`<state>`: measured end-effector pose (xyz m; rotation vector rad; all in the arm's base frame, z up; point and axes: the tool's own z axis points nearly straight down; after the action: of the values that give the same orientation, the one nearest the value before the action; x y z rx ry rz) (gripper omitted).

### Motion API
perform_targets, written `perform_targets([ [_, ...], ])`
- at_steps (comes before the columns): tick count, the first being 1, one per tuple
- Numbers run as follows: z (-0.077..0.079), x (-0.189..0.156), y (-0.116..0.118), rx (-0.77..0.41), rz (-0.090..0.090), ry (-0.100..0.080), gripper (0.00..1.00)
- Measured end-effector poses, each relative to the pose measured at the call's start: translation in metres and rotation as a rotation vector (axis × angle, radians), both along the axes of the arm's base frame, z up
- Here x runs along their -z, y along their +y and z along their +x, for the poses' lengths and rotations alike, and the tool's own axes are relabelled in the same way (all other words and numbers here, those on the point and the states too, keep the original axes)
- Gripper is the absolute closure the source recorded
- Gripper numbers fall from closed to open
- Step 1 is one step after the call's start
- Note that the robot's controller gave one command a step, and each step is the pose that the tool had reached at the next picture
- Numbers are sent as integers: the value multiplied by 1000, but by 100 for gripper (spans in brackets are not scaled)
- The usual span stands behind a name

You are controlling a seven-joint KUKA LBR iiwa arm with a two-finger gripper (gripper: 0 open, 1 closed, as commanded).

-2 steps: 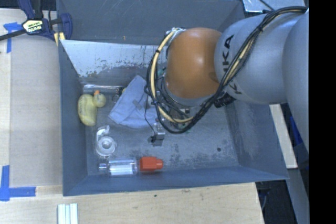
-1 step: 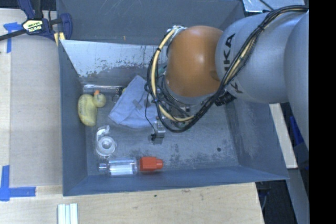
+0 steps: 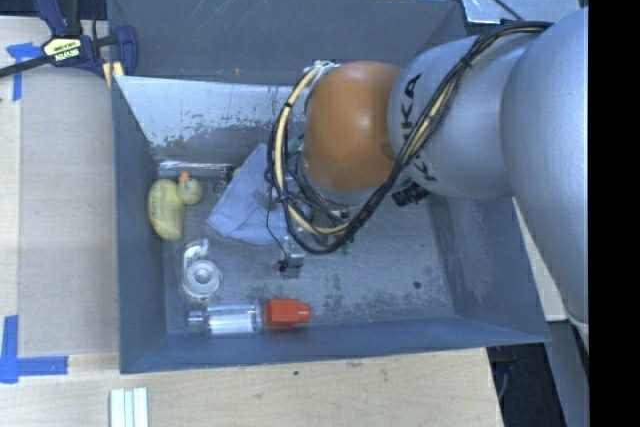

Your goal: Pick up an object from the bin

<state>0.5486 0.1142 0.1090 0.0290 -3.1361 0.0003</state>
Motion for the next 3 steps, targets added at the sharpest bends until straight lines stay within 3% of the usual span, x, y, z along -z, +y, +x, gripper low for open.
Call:
perform_targets([
  [1, 11, 38, -2, 187, 1, -7, 0],
  [2, 12, 45, -2, 187, 1, -7, 0],
  [3, 8, 39, -86, 104, 1, -7, 0],
])
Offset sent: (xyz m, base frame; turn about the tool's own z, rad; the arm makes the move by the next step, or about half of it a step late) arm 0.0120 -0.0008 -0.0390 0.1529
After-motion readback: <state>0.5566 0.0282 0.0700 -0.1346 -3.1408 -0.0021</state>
